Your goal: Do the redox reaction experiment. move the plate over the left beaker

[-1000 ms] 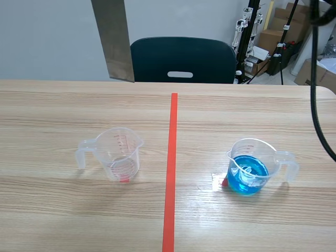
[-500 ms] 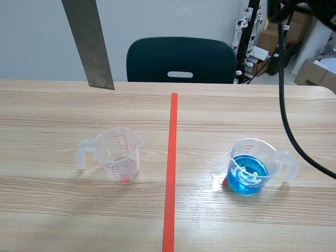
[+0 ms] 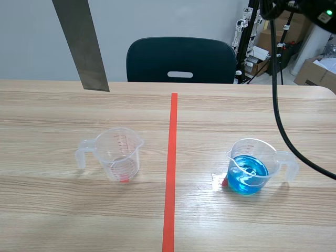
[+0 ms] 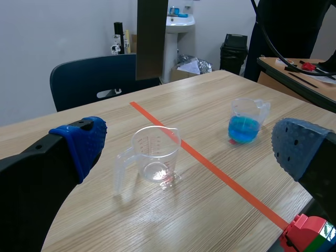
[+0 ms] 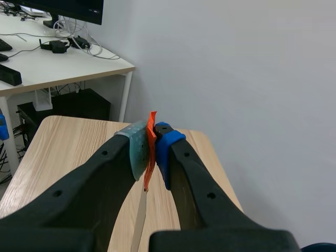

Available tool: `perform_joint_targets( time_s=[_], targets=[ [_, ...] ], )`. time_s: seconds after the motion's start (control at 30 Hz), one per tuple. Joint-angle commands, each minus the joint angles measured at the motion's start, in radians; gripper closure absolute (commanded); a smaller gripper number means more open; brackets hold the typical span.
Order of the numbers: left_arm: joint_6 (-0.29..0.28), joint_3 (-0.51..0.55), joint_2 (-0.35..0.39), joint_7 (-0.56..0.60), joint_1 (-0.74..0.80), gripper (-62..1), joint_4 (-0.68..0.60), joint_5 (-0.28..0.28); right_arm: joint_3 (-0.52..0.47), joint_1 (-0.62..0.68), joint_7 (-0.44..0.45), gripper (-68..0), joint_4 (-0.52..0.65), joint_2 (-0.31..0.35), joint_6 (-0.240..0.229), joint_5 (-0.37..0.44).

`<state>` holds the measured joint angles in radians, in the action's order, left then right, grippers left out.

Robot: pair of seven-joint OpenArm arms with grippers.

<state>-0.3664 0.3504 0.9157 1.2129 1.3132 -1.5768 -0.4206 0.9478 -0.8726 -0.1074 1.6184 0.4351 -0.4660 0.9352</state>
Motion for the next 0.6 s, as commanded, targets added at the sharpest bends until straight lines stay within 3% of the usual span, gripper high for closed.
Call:
perform_joint_targets(
  time_s=[0.0, 0.57],
  targets=[
    [0.006, 0.0, -0.02, 0.018, 0.0, -62.3, 0.004, -0.006, -0.011, -0.041, -0.002, -0.2, 0.011, -0.012, 0.006, 0.023],
    [0.006, 0.0, -0.021, 0.029, 0.0, -62.3, 0.047, -0.007, -0.011, -0.058, -0.078, -0.2, 0.011, -0.031, 0.028, 0.076]
  ],
)
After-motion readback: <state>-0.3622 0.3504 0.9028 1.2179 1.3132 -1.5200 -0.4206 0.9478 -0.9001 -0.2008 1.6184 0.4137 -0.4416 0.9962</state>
